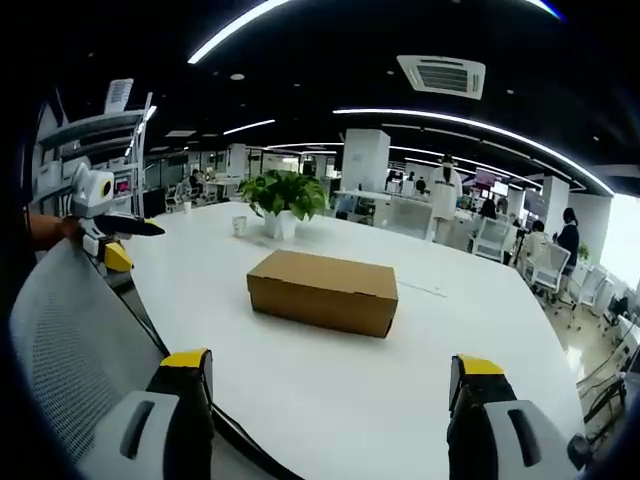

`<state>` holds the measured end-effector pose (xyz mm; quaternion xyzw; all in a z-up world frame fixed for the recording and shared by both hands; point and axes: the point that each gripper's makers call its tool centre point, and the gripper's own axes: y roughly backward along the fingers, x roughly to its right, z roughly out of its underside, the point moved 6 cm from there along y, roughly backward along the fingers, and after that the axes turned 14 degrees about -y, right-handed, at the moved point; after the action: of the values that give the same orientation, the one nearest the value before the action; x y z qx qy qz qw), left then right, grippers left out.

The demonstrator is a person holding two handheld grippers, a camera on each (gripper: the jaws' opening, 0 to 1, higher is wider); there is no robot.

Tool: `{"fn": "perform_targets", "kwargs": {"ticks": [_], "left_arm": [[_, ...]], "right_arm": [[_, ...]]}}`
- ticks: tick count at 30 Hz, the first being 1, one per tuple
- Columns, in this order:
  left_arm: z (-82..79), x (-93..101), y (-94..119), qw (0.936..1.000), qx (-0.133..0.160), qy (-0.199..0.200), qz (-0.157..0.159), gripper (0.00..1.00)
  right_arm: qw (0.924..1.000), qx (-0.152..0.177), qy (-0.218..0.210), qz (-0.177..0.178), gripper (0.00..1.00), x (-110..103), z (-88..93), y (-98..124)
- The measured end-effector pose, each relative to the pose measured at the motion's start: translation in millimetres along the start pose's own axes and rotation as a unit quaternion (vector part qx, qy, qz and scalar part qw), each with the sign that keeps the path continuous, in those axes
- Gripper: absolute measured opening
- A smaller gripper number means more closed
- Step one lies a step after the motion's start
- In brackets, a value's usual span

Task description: Operate the shoe box by opening the lid, removing the specified soft item, and placing it in the target area until the item is outside and the box remains undamaged.

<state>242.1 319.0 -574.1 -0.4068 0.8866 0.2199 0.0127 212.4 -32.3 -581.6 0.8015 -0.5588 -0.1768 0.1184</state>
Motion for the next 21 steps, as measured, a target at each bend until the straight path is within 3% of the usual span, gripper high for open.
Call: {"fn": "perform_targets", "kwargs": {"ticks": [21], "left_arm": [[1.9, -0.8, -0.6, 0.9996, -0.019, -0.021, -0.002, 0.99]], "right_arm": [[1.0, 0.001, -0.007, -0.001, 0.99, -0.2, -0.2, 0.1]]}}
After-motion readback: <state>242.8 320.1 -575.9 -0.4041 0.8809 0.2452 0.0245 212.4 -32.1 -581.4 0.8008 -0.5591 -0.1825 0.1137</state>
